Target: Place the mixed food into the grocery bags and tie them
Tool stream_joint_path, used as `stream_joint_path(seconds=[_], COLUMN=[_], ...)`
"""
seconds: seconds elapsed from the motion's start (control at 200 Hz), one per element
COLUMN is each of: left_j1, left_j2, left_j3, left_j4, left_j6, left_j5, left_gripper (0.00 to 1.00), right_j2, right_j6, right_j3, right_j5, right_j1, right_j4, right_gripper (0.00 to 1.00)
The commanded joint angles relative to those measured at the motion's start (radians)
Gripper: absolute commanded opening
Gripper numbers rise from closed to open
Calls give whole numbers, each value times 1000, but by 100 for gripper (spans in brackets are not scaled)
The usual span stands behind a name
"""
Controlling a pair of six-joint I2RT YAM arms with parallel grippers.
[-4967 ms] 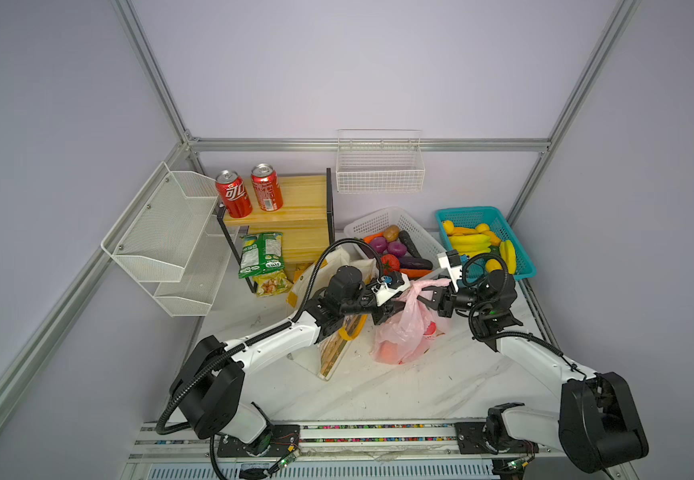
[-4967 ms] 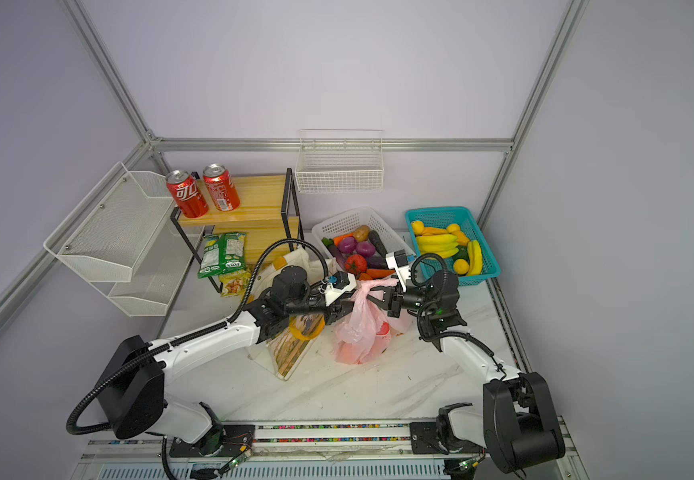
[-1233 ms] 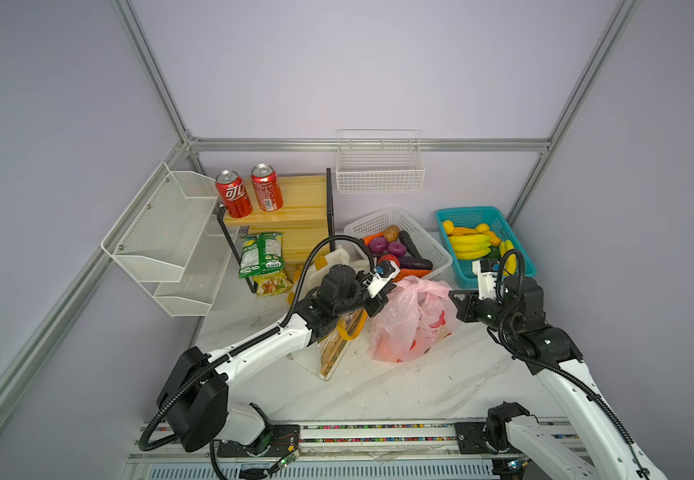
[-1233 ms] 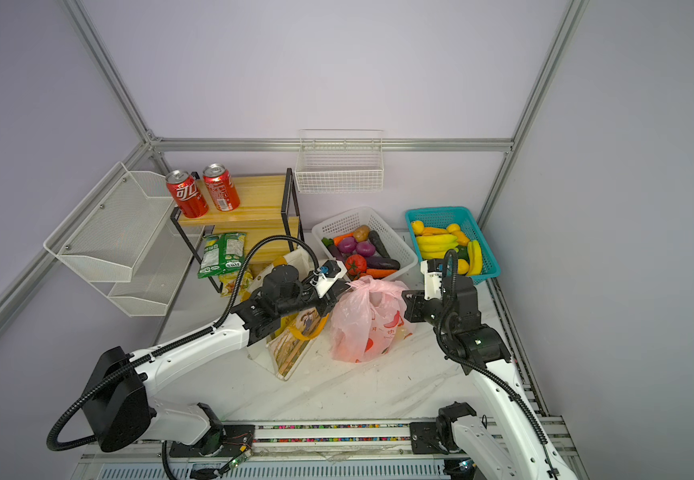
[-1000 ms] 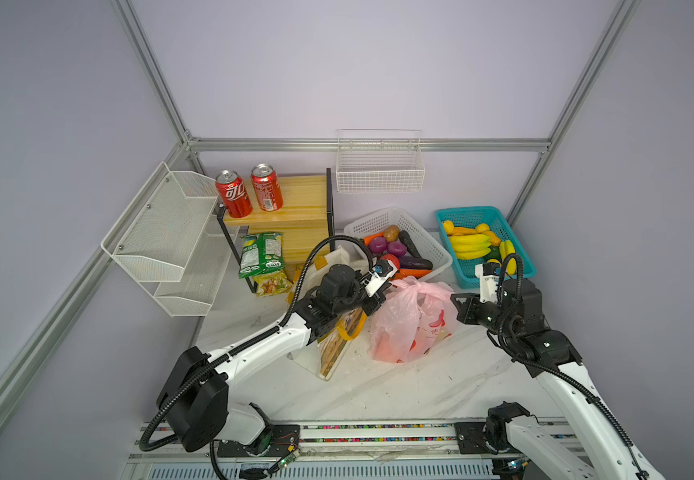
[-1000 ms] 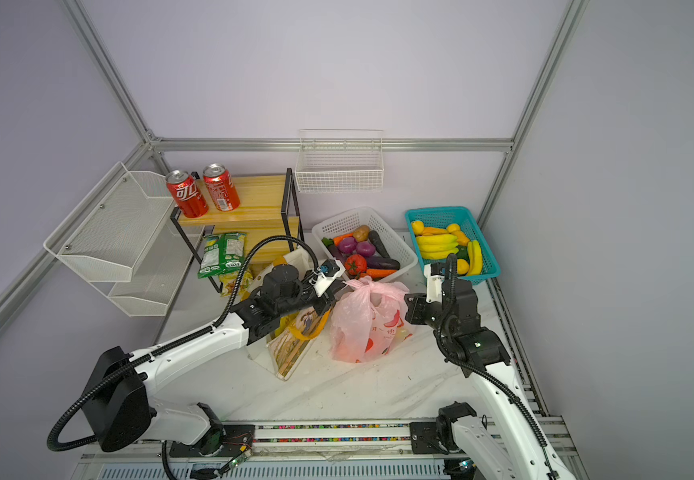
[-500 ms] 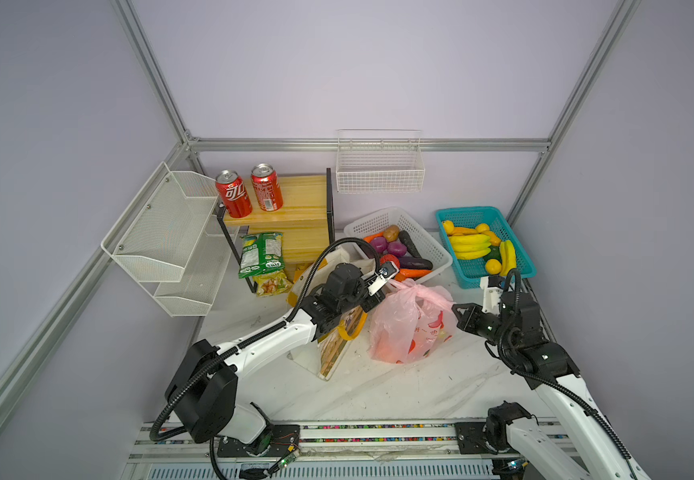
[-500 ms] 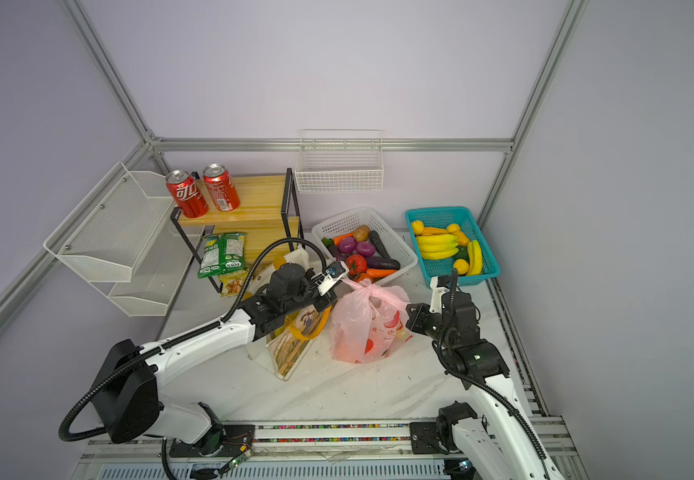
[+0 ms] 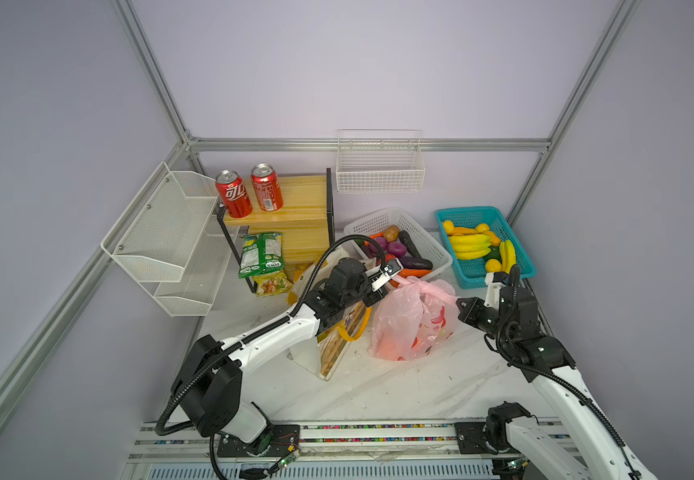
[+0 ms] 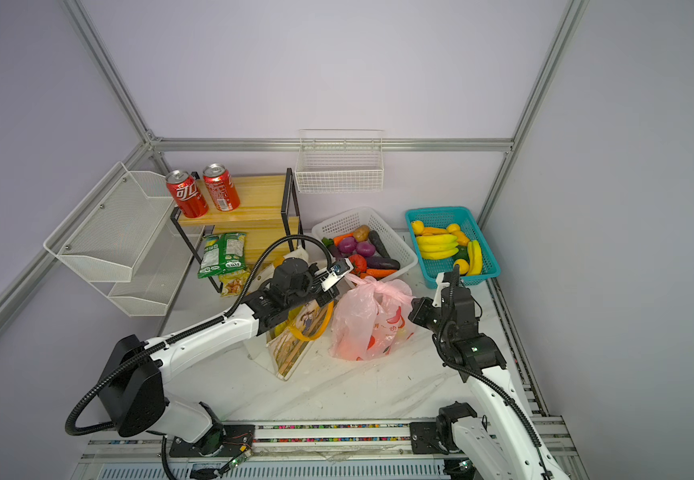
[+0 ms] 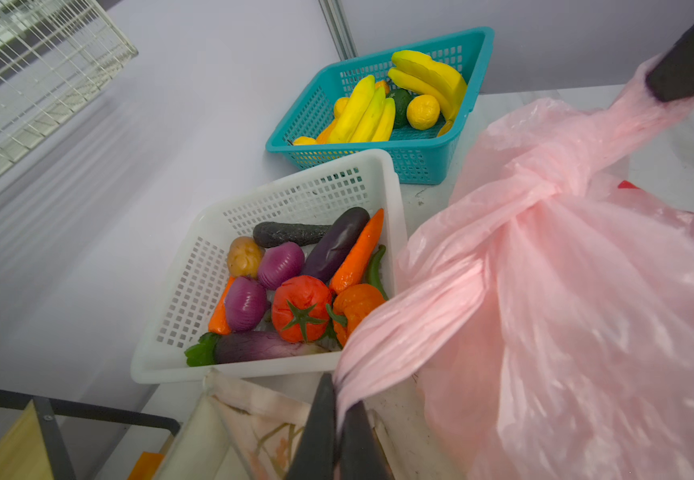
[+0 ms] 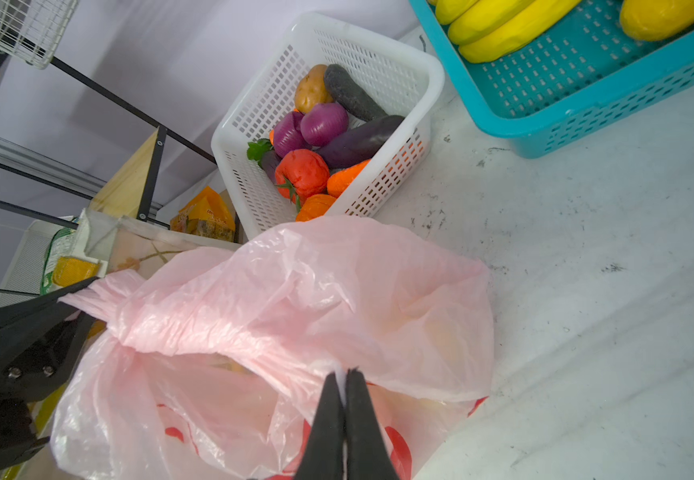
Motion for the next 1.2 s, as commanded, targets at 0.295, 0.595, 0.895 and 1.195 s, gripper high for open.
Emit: stream_joint_path(seconds=[0.295,0.595,0.895,1.195], left_j1=[7,6,6,10], left_j2=[38,57,61,73], left_j3=[149,197,184,134], left_j4=[1,15,-4,-27], left_j6=[50,-20,-45,9], left_j5=[-56,6,29,-82], left_gripper=[0,0,0,0], right_j2=[-50,121,198,105], right_j6=[7,-151,-209,-119], right_j3=[1,214,204,43], right_j5=[26,10,9,32], right_j1=[-6,-7,-8,-28], right_j4=[-40,-19,-31,-52], right_gripper=[0,0,0,0])
